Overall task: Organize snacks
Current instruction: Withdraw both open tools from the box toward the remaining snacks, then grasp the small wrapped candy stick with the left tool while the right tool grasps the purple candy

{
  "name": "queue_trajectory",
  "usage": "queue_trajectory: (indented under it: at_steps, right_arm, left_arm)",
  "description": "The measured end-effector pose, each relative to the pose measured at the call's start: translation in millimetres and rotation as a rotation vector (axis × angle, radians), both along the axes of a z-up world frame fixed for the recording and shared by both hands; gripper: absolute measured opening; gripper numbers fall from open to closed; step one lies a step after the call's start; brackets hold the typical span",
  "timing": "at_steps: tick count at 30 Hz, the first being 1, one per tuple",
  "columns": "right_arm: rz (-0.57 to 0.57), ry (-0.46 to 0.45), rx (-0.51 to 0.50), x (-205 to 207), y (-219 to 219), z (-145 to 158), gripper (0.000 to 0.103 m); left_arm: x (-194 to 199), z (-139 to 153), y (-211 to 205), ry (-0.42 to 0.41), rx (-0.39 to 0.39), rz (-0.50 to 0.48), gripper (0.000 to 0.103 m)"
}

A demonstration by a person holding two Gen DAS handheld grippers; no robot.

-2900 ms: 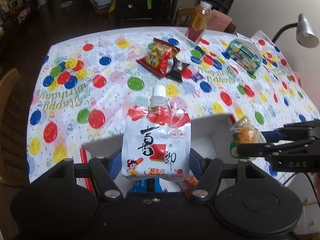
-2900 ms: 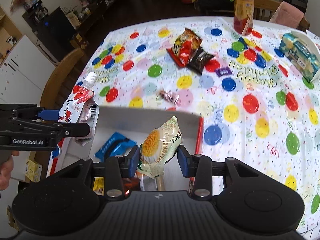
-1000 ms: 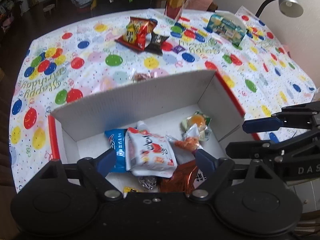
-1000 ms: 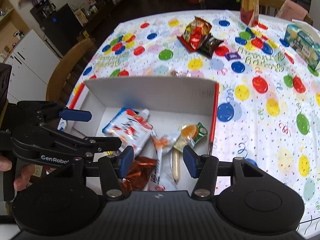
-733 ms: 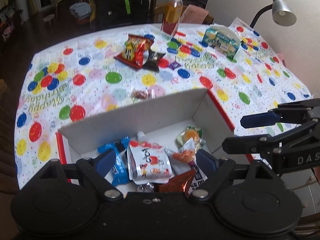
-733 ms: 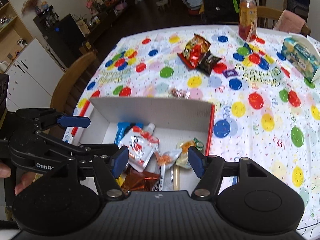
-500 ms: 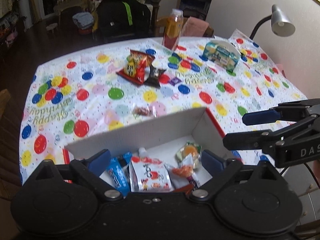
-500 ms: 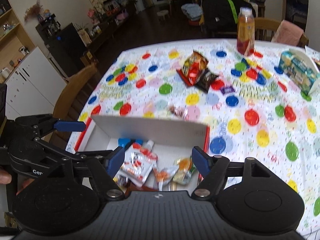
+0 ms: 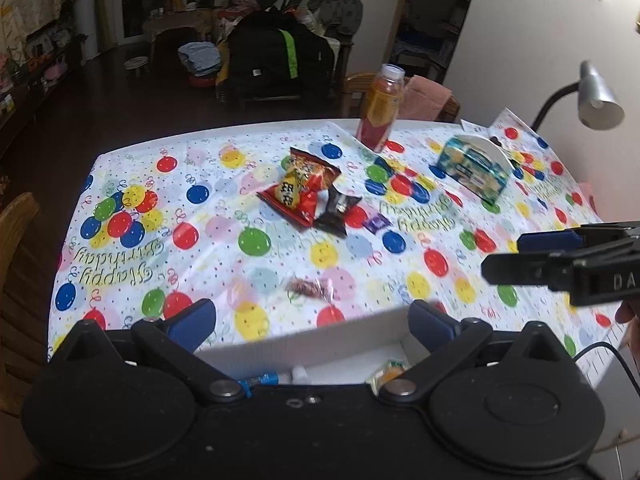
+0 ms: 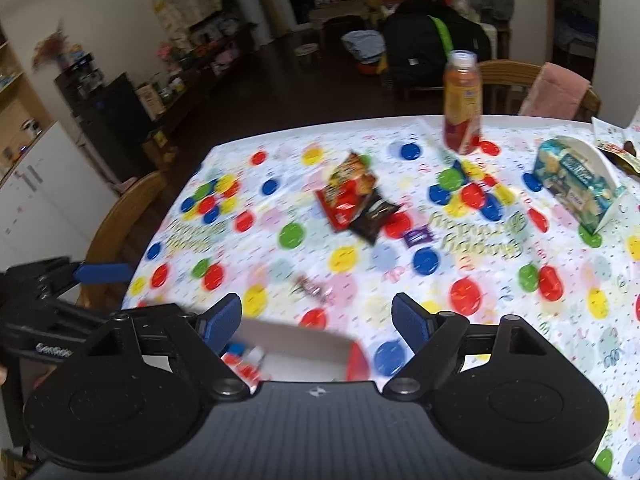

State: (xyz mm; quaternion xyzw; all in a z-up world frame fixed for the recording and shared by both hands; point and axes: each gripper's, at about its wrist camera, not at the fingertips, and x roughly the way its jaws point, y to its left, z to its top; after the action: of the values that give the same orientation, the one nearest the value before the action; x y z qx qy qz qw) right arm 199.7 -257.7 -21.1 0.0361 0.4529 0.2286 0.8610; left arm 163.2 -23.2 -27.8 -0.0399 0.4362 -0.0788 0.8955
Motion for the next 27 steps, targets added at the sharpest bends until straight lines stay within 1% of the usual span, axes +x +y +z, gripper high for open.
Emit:
queue_trajectory:
  at_steps: [4,9,18,21,27]
  right_arm:
    - [-0.046,0.002,-0.017,34,-12,-6,0.082]
    - [-0.08,0.042,-0.025,79,-26,-22,0.082]
    - [-0.089,0.148,-0.057,142,-37,-71,0.082]
    - [-0.088,0.182,-0.067,160,-37,-88,0.082]
    - [-0.064,0.24,-0.1,190,-27,-120,0.082]
  left_arm:
    - [26,-3,-2,0.015,0.008,0.036,0.102]
    - [60,-17,-4,0.071,0.001,0.09,0.102]
    - [113,-58,-14,0.22,-0.027,0.157,0.101]
    - [128,-72,-18,0.278,-0.044,0.179,0.097]
    - [152,-100,-22,0.393,-0.132,0.248,0.087]
